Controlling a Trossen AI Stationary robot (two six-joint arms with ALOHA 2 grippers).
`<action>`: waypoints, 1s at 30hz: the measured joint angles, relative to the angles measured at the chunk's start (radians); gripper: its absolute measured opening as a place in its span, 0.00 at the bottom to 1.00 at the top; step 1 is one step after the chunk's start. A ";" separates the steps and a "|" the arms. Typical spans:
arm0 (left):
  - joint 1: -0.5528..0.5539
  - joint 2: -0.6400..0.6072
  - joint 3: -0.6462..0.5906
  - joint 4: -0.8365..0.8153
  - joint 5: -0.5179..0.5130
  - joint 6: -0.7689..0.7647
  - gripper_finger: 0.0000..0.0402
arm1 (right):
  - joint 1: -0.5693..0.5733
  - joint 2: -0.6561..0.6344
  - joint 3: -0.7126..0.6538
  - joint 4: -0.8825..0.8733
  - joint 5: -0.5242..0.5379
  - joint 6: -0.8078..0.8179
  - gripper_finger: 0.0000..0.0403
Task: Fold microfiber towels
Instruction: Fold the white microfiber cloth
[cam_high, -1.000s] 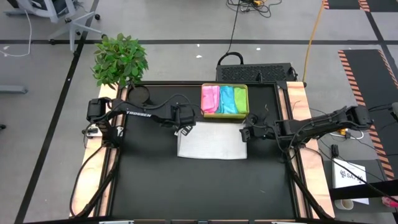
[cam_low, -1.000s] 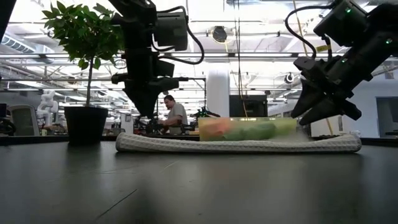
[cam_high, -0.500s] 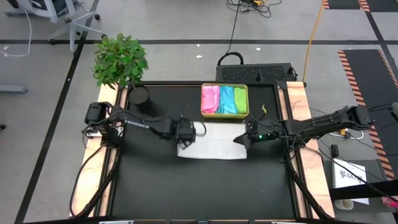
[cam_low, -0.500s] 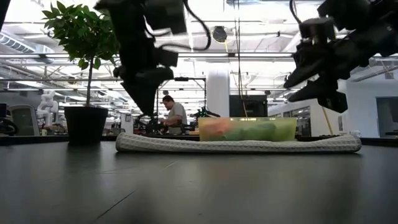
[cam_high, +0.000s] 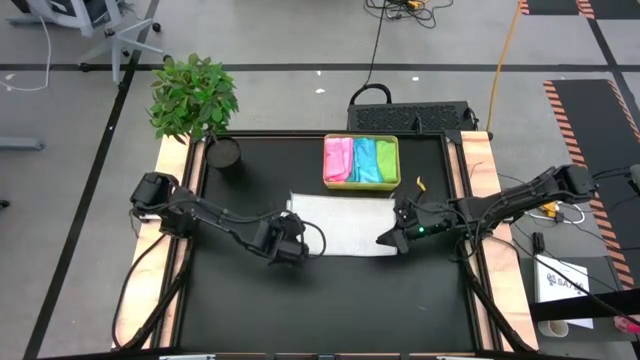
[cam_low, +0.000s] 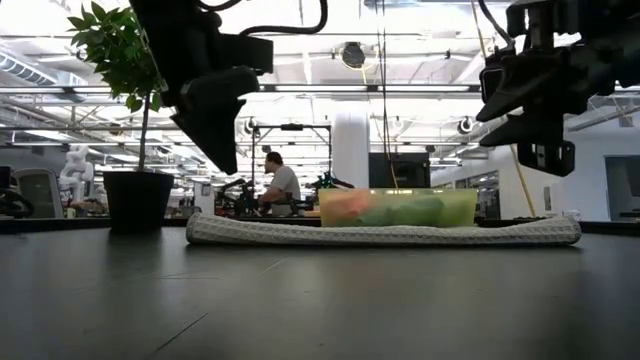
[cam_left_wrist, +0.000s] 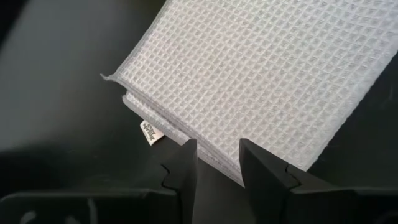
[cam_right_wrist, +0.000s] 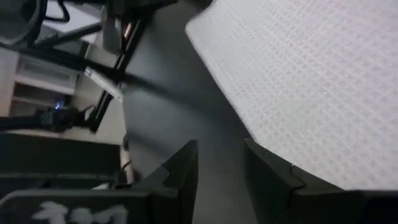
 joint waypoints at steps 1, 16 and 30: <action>0.000 0.000 0.000 0.000 0.000 -0.001 0.30 | -0.001 0.000 0.000 0.000 -0.016 0.006 0.28; -0.006 0.000 0.000 0.007 0.019 0.024 0.30 | -0.006 0.102 0.254 0.054 -0.069 -0.271 0.19; 0.045 0.000 0.001 0.005 0.277 0.027 0.30 | 0.028 0.394 0.745 -0.740 -0.075 -0.637 0.24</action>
